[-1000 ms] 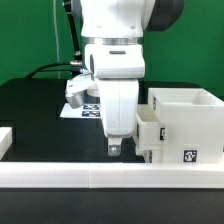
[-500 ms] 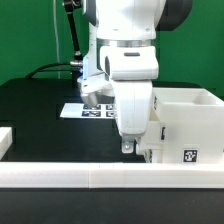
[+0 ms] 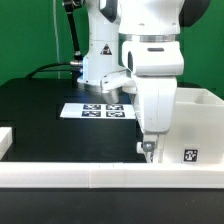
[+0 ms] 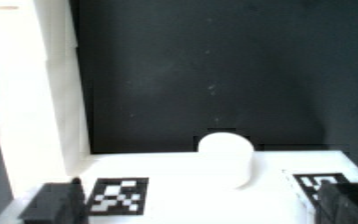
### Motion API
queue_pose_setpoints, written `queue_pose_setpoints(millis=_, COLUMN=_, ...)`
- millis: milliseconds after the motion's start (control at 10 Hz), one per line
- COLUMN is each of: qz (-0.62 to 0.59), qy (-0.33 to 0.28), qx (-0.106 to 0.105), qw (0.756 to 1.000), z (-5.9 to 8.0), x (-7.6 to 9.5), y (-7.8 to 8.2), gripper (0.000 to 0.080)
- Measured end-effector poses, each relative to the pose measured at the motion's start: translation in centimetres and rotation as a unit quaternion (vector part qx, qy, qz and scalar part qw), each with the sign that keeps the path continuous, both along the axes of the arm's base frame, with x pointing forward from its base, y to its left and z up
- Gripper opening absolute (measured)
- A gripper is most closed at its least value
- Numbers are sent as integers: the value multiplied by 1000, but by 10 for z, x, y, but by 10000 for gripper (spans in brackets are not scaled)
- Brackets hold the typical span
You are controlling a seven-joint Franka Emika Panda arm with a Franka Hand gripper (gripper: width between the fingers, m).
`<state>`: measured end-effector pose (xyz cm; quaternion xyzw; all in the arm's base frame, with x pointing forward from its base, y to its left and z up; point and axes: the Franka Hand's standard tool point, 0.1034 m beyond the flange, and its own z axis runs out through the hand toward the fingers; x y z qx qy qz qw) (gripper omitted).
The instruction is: Assemble drawer
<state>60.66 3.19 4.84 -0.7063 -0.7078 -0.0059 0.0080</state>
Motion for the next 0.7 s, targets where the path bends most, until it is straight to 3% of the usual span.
queue_pose_setpoints(millis=700, qz=-1, qy=22, qx=-6, qw=1000, z=3, x=7, y=1, gripper=649)
